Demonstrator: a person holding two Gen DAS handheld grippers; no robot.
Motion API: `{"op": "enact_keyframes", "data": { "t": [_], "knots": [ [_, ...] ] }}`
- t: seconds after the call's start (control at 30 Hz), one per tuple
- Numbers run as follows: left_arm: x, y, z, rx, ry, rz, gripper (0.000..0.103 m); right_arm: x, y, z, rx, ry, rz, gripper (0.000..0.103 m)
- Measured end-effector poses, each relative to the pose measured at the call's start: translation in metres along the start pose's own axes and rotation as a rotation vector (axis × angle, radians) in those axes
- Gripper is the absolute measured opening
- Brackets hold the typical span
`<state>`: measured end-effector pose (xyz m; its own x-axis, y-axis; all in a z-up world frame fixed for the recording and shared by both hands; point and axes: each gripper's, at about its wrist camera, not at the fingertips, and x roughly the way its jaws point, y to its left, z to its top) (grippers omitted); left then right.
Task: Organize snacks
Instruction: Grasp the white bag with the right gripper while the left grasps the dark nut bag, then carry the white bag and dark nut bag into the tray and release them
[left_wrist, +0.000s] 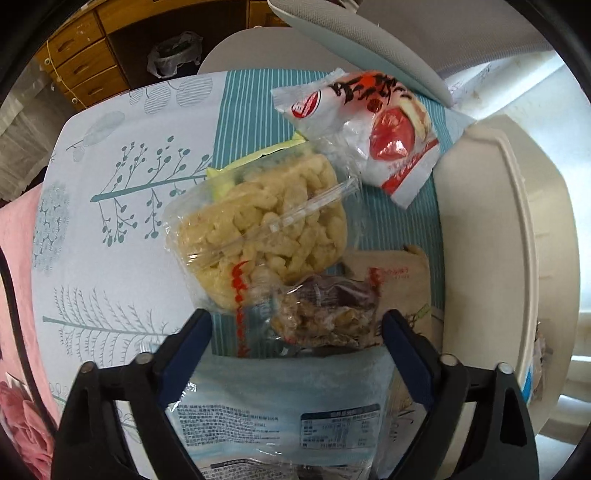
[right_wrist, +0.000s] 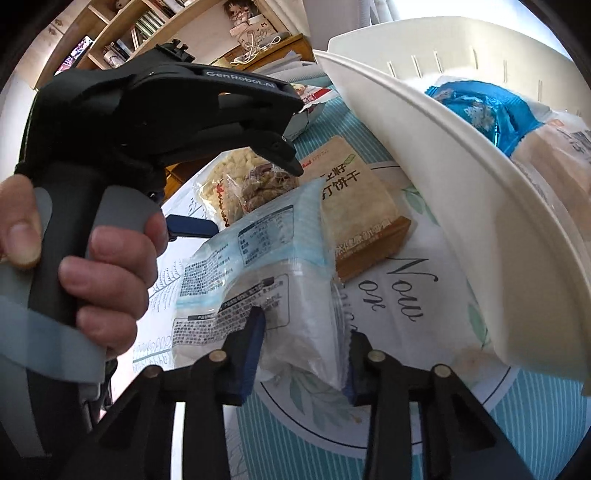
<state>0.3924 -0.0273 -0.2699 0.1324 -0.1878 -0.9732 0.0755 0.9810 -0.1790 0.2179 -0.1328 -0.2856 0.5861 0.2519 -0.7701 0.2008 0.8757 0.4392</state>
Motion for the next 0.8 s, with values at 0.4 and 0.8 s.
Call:
{"op": "enact_keyframes", "data": {
  "t": [0.4,0.8],
  "knots": [
    [-0.01,0.018,-0.003,-0.037,0.026,-0.086,0.052,-0.013,0.006,0.003,-0.042,0.104,-0.008,0.022],
    [-0.049,0.062,-0.045,-0.18,0.081,-0.009,0.051,-0.048,0.031,0.006,-0.265,0.273,0.024,0.017]
  ]
}}
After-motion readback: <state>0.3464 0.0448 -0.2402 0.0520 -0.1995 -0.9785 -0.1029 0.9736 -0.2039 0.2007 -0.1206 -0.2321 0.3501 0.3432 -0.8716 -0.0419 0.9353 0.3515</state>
